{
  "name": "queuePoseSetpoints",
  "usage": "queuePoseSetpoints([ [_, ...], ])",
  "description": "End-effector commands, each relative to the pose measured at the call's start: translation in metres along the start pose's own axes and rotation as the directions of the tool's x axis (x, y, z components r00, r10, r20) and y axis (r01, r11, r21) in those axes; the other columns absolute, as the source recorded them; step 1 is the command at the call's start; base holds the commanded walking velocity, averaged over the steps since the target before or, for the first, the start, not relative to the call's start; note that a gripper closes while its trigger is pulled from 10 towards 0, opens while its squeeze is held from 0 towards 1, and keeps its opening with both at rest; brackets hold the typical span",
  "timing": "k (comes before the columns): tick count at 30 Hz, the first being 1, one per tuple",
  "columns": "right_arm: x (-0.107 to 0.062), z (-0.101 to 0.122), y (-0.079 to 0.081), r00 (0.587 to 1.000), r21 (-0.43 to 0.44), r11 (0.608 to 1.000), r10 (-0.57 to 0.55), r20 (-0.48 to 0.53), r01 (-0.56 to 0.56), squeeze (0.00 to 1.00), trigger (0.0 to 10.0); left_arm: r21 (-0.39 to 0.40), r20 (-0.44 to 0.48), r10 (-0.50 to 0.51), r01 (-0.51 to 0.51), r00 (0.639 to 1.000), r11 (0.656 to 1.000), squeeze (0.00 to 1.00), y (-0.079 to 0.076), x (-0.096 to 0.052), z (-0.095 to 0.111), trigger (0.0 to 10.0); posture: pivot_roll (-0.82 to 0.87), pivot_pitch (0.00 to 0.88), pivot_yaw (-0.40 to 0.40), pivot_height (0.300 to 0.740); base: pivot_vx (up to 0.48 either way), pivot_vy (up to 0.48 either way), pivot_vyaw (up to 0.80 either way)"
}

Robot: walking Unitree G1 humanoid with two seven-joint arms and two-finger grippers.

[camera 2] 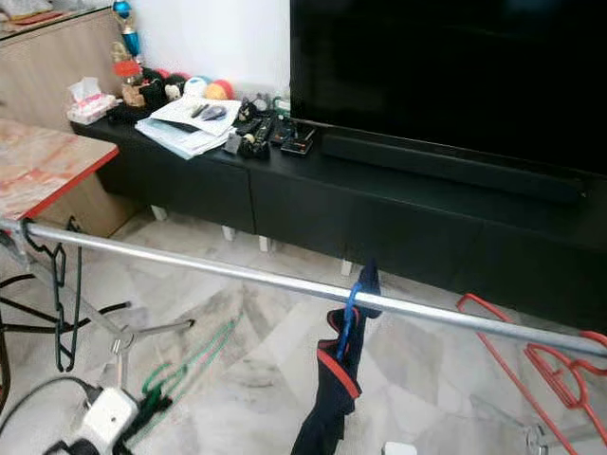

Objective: Hang hanger

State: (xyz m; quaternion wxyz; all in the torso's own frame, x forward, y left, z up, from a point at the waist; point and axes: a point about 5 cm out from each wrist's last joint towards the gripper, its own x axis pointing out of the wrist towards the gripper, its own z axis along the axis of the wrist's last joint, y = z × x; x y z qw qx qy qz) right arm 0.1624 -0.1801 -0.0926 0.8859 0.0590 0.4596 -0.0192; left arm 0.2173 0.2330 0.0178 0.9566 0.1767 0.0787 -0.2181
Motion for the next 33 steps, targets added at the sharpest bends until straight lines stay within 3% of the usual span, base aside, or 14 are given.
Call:
queuePoseSetpoints([
  [1,0.0,-0.003,0.001,1.0,-0.008,1.0,0.002,-0.012,-0.002,0.0,10.0,0.024,0.068,0.023,-0.024,0.997,0.999,0.0,0.01,0.004,0.016,10.0,-0.01,0.091,0.011,0.721,0.0,0.0,0.0],
  [5,0.0,-0.002,0.002,1.0,-0.012,1.0,0.004,-0.012,-0.004,0.0,10.0,0.033,0.125,0.018,-0.022,0.992,0.999,0.0,0.016,0.017,0.034,10.0,-0.01,0.09,0.01,0.721,0.0,0.0,0.0],
  [9,0.0,-0.002,0.003,1.0,-0.013,1.0,0.005,-0.012,-0.006,0.0,10.0,0.033,0.131,0.017,-0.021,0.991,0.999,0.0,0.018,0.022,0.039,10.0,-0.02,0.089,0.011,0.721,0.0,0.0,0.0],
  [17,0.0,-0.002,0.002,1.0,-0.013,1.0,0.002,-0.012,-0.002,0.0,10.0,-0.096,0.114,0.166,-0.155,0.98,0.983,0.0,0.041,0.046,0.06,10.0,-0.02,0.091,0.012,0.721,0.0,0.0,0.0],
  [21,0.0,-0.003,0.001,1.0,-0.013,1.0,0.001,-0.014,-0.002,0.0,10.0,-0.166,0.152,0.211,-0.185,0.966,0.969,0.0,0.047,0.056,0.073,10.0,-0.02,0.089,0.009,0.721,0.0,0.0,0.0],
  [33,0.0,-0.003,0.001,1.0,-0.013,1.0,0.001,-0.013,-0.001,0.0,10.0,-0.211,0.099,0.239,-0.215,0.966,0.954,0.0,0.054,0.07,0.082,10.0,-0.03,0.092,0.01,0.721,0.0,0.0,0.0],
])
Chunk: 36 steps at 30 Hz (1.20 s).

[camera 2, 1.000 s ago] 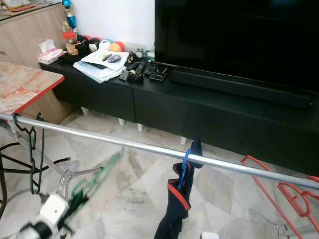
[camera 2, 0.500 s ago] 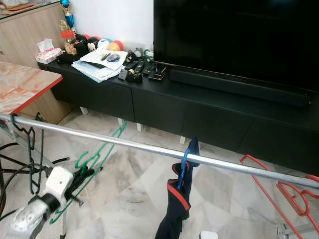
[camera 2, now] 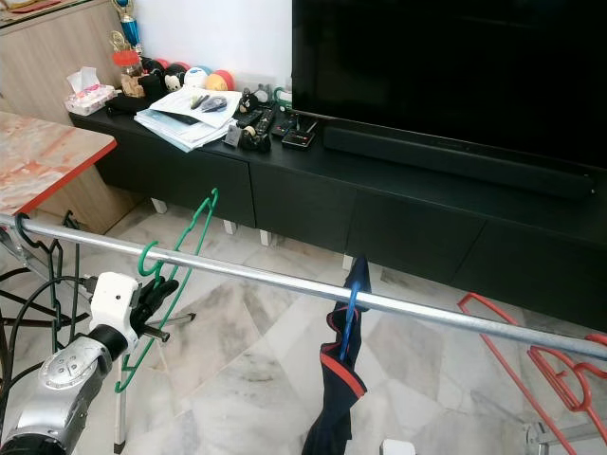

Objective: Hang hanger

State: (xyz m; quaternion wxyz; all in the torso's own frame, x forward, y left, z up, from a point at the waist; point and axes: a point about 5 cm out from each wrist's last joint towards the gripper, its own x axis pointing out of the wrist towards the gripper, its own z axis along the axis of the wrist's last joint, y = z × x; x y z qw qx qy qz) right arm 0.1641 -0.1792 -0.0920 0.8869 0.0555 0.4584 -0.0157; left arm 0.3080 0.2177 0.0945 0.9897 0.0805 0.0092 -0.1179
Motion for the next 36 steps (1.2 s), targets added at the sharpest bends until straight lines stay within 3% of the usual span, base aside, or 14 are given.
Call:
queuePoseSetpoints([
  [1,-0.001,-0.004,-0.001,1.0,-0.003,1.0,-0.002,-0.017,0.002,0.0,10.0,-0.024,-0.036,0.031,-0.031,0.999,0.999,0.0,0.005,0.003,0.0,10.0,-0.03,0.094,0.01,0.721,0.0,0.0,0.0],
  [5,-0.001,-0.004,-0.001,1.0,-0.003,1.0,-0.002,-0.017,0.002,0.0,10.0,-0.057,-0.046,0.021,-0.023,0.999,0.998,0.0,0.005,0.008,0.005,10.0,-0.03,0.097,0.013,0.721,0.0,0.0,0.0],
  [12,0.0,-0.003,0.002,1.0,0.0,1.0,0.0,-0.013,0.0,0.0,10.0,-0.023,-0.117,-0.026,0.023,0.993,0.999,0.0,0.002,0.019,0.008,10.0,-0.03,0.1,0.02,0.721,0.0,0.0,0.0],
  [20,-0.001,-0.005,0.001,1.0,0.006,1.0,-0.004,-0.021,0.005,0.0,10.0,-0.021,-0.222,-0.014,0.009,0.975,1.0,0.0,0.007,0.018,0.0,10.0,-0.03,0.101,0.026,0.721,0.0,0.0,0.0],
  [31,-0.001,-0.007,0.001,1.0,0.012,1.0,-0.006,-0.024,0.006,0.0,10.0,-0.063,-0.269,-0.048,0.033,0.962,0.997,0.0,-0.002,0.015,-0.008,10.0,-0.03,0.102,0.028,0.721,0.0,0.0,0.0],
  [32,-0.001,-0.007,0.001,1.0,0.012,1.0,-0.006,-0.024,0.006,0.0,10.0,-0.073,-0.267,-0.053,0.034,0.962,0.997,0.31,-0.003,0.015,-0.008,10.0,-0.03,0.103,0.027,0.721,0.0,0.0,0.0],
  [33,-0.001,-0.007,0.001,1.0,0.013,1.0,-0.006,-0.024,0.006,0.0,10.0,-0.08,-0.266,-0.052,0.032,0.963,0.996,0.47,-0.003,0.015,-0.008,10.0,-0.03,0.103,0.027,0.721,0.0,0.0,0.0],
  [34,-0.001,-0.007,0.001,1.0,0.013,1.0,-0.006,-0.024,0.007,0.0,10.0,-0.085,-0.266,-0.052,0.03,0.963,0.996,1.0,-0.003,0.014,-0.009,10.0,-0.03,0.102,0.027,0.721,0.0,0.0,0.0],
  [36,-0.001,-0.007,0.001,1.0,0.011,1.0,-0.005,-0.025,0.006,0.0,10.0,-0.086,-0.261,-0.045,0.023,0.964,0.996,1.0,-0.004,0.013,-0.009,10.0,-0.03,0.102,0.026,0.721,0.0,0.0,0.0],
])
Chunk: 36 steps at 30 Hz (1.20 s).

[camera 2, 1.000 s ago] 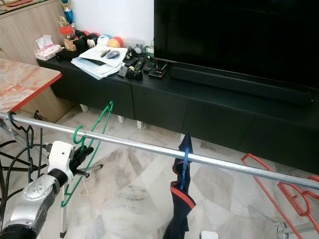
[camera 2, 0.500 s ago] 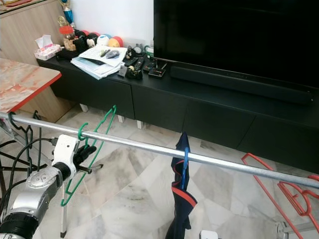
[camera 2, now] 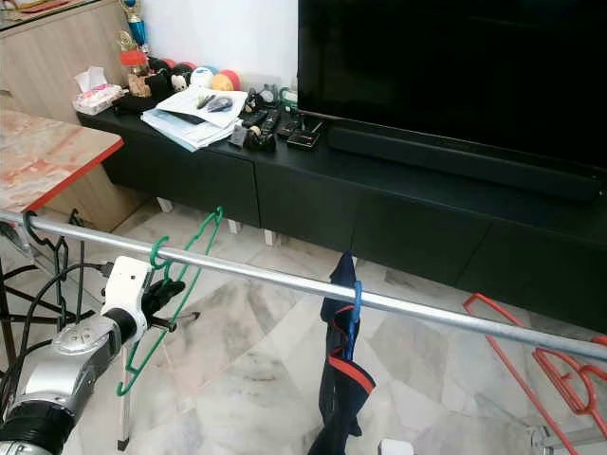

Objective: Hang hanger

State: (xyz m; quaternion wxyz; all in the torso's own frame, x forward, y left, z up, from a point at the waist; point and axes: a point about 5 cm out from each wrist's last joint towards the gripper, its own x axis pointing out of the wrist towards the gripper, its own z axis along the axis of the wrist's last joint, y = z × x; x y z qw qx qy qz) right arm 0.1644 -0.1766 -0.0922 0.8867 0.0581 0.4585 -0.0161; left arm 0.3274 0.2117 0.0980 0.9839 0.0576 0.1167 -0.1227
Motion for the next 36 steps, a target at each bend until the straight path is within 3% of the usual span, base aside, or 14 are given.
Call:
queuePoseSetpoints([
  [1,-0.001,-0.007,-0.002,1.0,0.005,1.0,-0.007,-0.024,0.007,0.0,10.0,-0.018,-0.053,0.0,-0.001,0.999,1.0,1.0,-0.002,-0.005,-0.014,10.0,-0.03,0.102,0.026,0.721,0.0,0.0,0.0],
  [5,-0.001,-0.006,-0.002,1.0,0.003,1.0,-0.007,-0.022,0.007,0.0,10.0,-0.047,0.053,0.015,-0.012,0.999,0.999,1.0,-0.002,-0.009,-0.004,10.0,-0.03,0.105,0.023,0.721,0.0,0.0,0.0],
  [13,-0.001,-0.006,-0.002,1.0,0.001,1.0,-0.004,-0.021,0.004,0.0,10.0,-0.065,0.131,0.025,-0.017,0.991,0.998,1.0,-0.003,-0.022,0.001,10.0,-0.02,0.108,0.022,0.721,0.0,0.0,0.0],
  [22,-0.002,-0.007,-0.001,1.0,0.0,1.0,-0.002,-0.024,0.002,0.0,10.0,-0.074,0.237,0.018,0.0,0.971,0.997,1.0,-0.002,-0.057,0.006,10.0,-0.02,0.11,0.024,0.721,0.0,0.0,0.0],
  [26,-0.002,-0.008,-0.002,1.0,-0.001,1.0,-0.002,-0.027,0.002,0.0,10.0,-0.075,0.293,0.068,-0.048,0.954,0.996,1.0,0.0,-0.086,0.001,10.0,-0.01,0.111,0.024,0.721,0.0,0.0,0.0],
  [31,-0.002,-0.009,-0.002,1.0,-0.003,1.0,-0.002,-0.031,0.002,0.0,10.0,-0.086,0.272,0.242,-0.227,0.931,0.97,1.0,0.011,-0.112,-0.02,10.0,0.0,0.112,0.023,0.721,0.0,0.0,0.0],
  [34,-0.002,-0.01,-0.003,0.999,-0.003,1.0,-0.004,-0.034,0.004,0.0,10.0,-0.151,0.2,0.37,-0.345,0.907,0.926,1.0,0.02,-0.12,-0.04,10.0,0.0,0.115,0.02,0.721,0.0,0.0,0.0],
  [35,-0.003,-0.01,-0.004,0.999,-0.003,1.0,-0.004,-0.037,0.004,0.0,10.0,-0.155,0.121,0.378,-0.359,0.918,0.921,0.93,0.018,-0.121,-0.058,10.0,0.0,0.113,0.019,0.721,0.0,0.0,0.0],
  [36,-0.003,-0.01,-0.004,0.999,-0.004,1.0,-0.005,-0.037,0.004,0.0,10.0,-0.152,0.103,0.376,-0.359,0.921,0.921,0.93,0.018,-0.121,-0.063,10.0,0.0,0.113,0.019,0.721,0.0,0.0,0.0],
])
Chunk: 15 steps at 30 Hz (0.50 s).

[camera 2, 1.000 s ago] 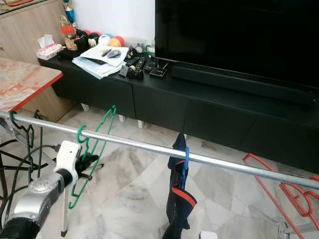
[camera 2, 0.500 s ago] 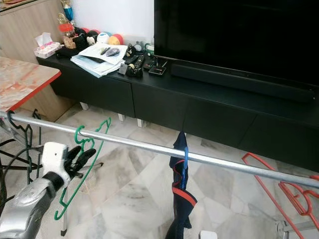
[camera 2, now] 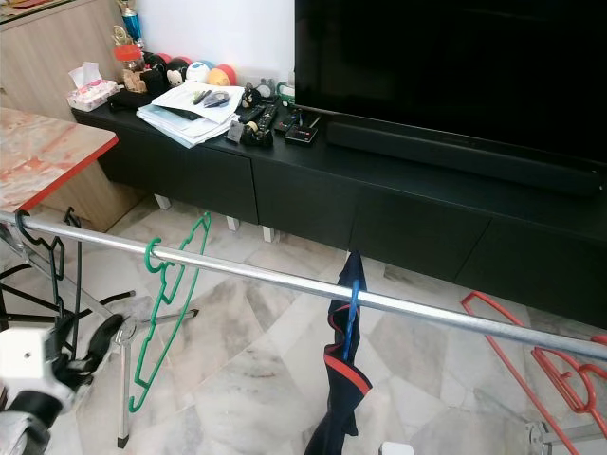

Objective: Hang hanger

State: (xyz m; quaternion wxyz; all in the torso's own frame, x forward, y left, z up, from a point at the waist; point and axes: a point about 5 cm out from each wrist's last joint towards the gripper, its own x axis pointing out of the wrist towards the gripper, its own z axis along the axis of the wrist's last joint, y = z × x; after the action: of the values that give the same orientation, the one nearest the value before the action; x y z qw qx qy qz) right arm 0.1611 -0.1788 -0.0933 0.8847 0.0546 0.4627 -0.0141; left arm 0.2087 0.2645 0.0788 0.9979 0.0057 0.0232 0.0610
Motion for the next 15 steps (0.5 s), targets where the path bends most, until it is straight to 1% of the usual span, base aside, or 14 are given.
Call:
queuePoseSetpoints([
  [1,-0.002,-0.008,-0.002,1.0,0.004,1.0,-0.004,-0.029,0.004,0.0,10.0,0.024,-0.114,0.018,-0.015,0.993,1.0,0.0,0.002,-0.006,-0.023,10.0,-0.01,0.112,0.021,0.721,0.0,0.0,0.0],
  [2,-0.002,-0.008,-0.002,1.0,0.004,1.0,-0.005,-0.03,0.005,0.0,10.0,0.044,-0.16,0.025,-0.018,0.987,0.999,0.0,0.004,-0.008,-0.033,10.0,-0.01,0.111,0.023,0.721,0.0,0.0,0.0],
  [3,-0.002,-0.008,-0.003,1.0,0.005,1.0,-0.006,-0.03,0.006,0.0,10.0,0.052,-0.214,0.034,-0.023,0.976,0.998,0.0,0.006,-0.011,-0.045,10.0,-0.01,0.11,0.023,0.721,0.0,0.0,0.0],
  [4,-0.002,-0.008,-0.003,1.0,0.007,1.0,-0.008,-0.029,0.008,0.0,10.0,0.053,-0.247,0.049,-0.037,0.968,0.998,0.0,0.008,-0.013,-0.053,10.0,-0.01,0.109,0.024,0.721,0.0,0.0,0.0],
  [6,-0.002,-0.008,-0.004,0.999,0.01,1.0,-0.012,-0.03,0.012,0.0,10.0,0.067,-0.337,0.076,-0.056,0.939,0.996,0.0,0.012,-0.017,-0.073,10.0,-0.01,0.106,0.025,0.721,0.0,0.0,0.0],
  [7,-0.002,-0.008,-0.004,0.999,0.01,1.0,-0.012,-0.03,0.012,0.0,10.0,0.067,-0.337,0.076,-0.056,0.939,0.996,0.0,0.012,-0.017,-0.073,10.0,-0.01,0.106,0.025,0.721,0.0,0.0,0.0],
  [8,-0.002,-0.008,-0.004,0.999,0.011,1.0,-0.015,-0.031,0.015,0.0,10.0,0.086,-0.426,0.074,-0.041,0.902,0.995,0.0,0.011,-0.024,-0.094,10.0,-0.01,0.103,0.024,0.721,0.0,0.0,0.0],
  [10,-0.002,-0.008,-0.004,0.999,0.011,1.0,-0.016,-0.032,0.017,0.0,10.0,0.077,-0.498,0.053,-0.016,0.866,0.997,0.0,0.006,-0.029,-0.109,10.0,-0.01,0.101,0.023,0.721,0.0,0.0,0.0],
  [11,-0.002,-0.008,-0.005,0.999,0.012,1.0,-0.018,-0.032,0.018,0.0,10.0,0.056,-0.535,0.035,-0.006,0.844,0.998,0.0,0.002,-0.033,-0.118,10.0,-0.01,0.099,0.021,0.721,0.0,0.0,0.0],
  [14,-0.002,-0.008,-0.005,0.999,0.012,1.0,-0.02,-0.032,0.021,0.0,10.0,0.037,-0.648,-0.015,0.051,0.761,0.998,0.0,-0.011,-0.047,-0.142,10.0,-0.02,0.101,0.022,0.721,0.0,0.0,0.0],
  [15,-0.002,-0.008,-0.005,0.999,0.013,1.0,-0.022,-0.031,0.022,0.0,10.0,0.046,-0.678,-0.021,0.071,0.735,0.996,0.0,-0.015,-0.052,-0.148,10.0,-0.02,0.1,0.017,0.721,0.0,0.0,0.0],
])
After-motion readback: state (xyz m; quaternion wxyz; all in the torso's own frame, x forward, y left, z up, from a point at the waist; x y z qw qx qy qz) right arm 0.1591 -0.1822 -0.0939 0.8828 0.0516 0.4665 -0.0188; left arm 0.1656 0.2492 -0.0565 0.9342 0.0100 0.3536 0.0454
